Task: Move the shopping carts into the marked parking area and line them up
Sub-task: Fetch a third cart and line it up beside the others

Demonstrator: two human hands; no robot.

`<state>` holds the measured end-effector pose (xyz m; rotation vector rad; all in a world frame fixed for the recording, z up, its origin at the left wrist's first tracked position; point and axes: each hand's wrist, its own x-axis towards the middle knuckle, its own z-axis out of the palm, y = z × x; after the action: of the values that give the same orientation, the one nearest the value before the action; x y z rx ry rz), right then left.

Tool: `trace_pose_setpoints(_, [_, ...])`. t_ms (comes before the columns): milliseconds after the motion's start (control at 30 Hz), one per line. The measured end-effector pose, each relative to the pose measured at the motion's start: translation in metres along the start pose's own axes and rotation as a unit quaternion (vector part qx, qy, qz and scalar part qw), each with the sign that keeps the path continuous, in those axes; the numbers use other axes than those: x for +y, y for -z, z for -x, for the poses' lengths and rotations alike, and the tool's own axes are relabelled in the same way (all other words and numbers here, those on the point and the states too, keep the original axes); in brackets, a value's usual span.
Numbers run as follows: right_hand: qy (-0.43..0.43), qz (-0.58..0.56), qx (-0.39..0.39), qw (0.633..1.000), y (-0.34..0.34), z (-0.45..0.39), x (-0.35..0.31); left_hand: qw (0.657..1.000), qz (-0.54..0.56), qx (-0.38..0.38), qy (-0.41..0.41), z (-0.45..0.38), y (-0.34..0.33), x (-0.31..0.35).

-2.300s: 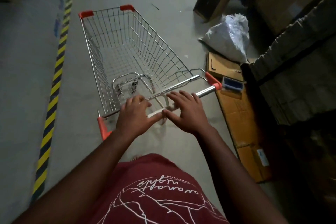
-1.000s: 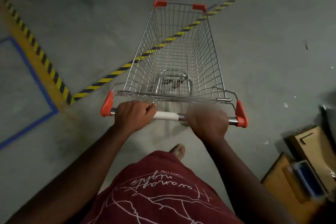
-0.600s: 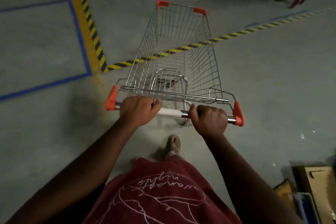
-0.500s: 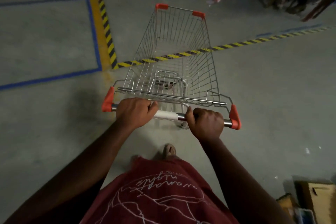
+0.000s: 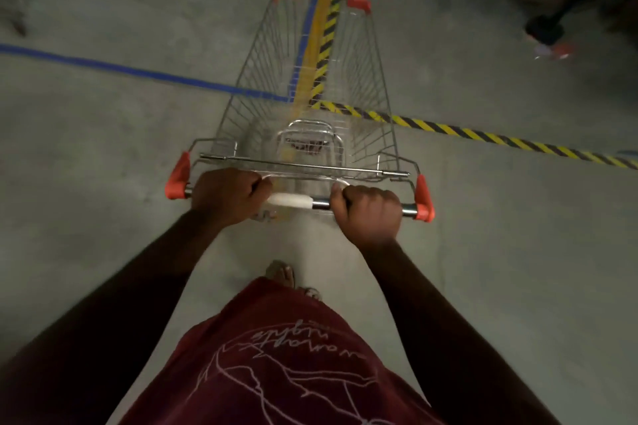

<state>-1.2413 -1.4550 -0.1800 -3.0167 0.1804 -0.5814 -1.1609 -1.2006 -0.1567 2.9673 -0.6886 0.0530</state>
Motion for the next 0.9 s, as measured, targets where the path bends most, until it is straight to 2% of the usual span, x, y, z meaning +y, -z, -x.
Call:
trace_pose_setpoints(200, [0.065, -0.036, 0.01, 0.997, -0.012, -0.006, -0.058, 0.998, -0.014, 0.019, 0.064, 0.049, 0.002, -0.05])
trace_pose_setpoints(267, [0.078, -0.045, 0.015, 0.996, -0.015, -0.009, -0.08, 0.995, -0.027, 0.045, 0.081, 0.06, 0.001, -0.07])
trace_pose_setpoints(567, [0.128, -0.078, 0.029, 0.988, -0.043, -0.043, -0.21, 0.986, -0.051, 0.079, 0.14, 0.086, 0.006, -0.202])
trace_pose_setpoints(633, [0.129, -0.079, 0.033, 0.988, -0.05, -0.054, -0.243, 0.987, -0.048, 0.083, 0.13, 0.087, 0.009, -0.238])
trace_pose_setpoints(733, [0.126, -0.078, 0.033, 0.988, -0.06, -0.067, -0.292, 0.985, -0.059, 0.133, 0.096, 0.092, 0.005, -0.295])
trace_pose_setpoints(800, [0.124, -0.075, 0.024, 0.989, -0.066, -0.074, -0.324, 0.98, -0.097, 0.171, 0.042, 0.097, 0.0, -0.33])
trace_pose_setpoints(900, [0.126, -0.069, 0.022, 0.989, -0.073, -0.087, -0.369, 0.947, -0.185, 0.261, -0.038, 0.101, 0.0, -0.38])
